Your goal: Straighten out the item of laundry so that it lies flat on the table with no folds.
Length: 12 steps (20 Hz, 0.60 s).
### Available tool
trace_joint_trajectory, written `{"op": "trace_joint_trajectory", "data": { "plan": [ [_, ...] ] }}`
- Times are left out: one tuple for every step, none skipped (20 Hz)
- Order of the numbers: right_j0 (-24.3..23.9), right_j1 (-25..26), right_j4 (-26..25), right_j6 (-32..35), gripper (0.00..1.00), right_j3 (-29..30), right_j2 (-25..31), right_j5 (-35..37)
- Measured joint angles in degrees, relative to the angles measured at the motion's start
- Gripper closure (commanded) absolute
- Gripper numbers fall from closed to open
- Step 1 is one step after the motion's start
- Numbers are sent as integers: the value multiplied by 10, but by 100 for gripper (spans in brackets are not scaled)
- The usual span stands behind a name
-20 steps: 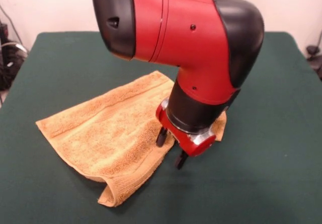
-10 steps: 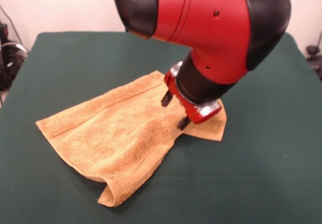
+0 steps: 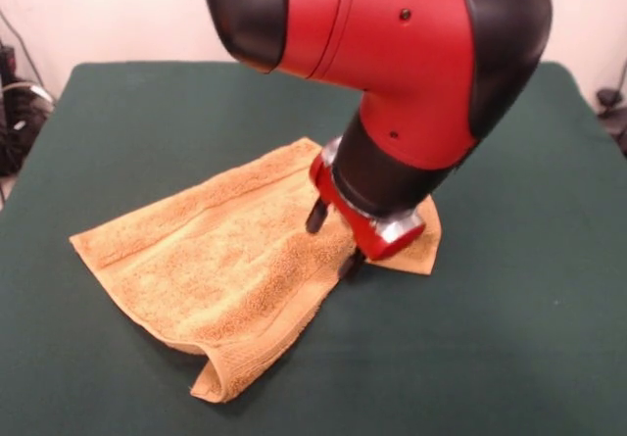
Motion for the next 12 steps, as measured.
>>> {"op": "trace_joint_trajectory", "data": {
  "plan": [
    [-1, 0, 0, 0, 0, 0, 0, -12],
    [-3, 1, 0, 0, 0, 0, 0, -35],
    [-4, 2, 0, 0, 0, 0, 0, -49],
    [-6, 2, 1, 0, 0, 0, 0, -73],
    [-6, 3, 1, 0, 0, 0, 0, -82],
    [-6, 4, 1, 0, 0, 0, 0, -89],
    [-6, 6, 1, 0, 0, -1, 0, -90],
    [-6, 7, 1, 0, 0, -2, 0, -91],
    [-5, 10, 1, 0, 0, -4, 0, -91],
    [-5, 13, 1, 0, 0, -5, 0, -91],
    [-4, 18, 0, 0, 0, -9, 0, -91],
    [-3, 21, 0, 0, 0, -10, 0, -91]
  ]
}}
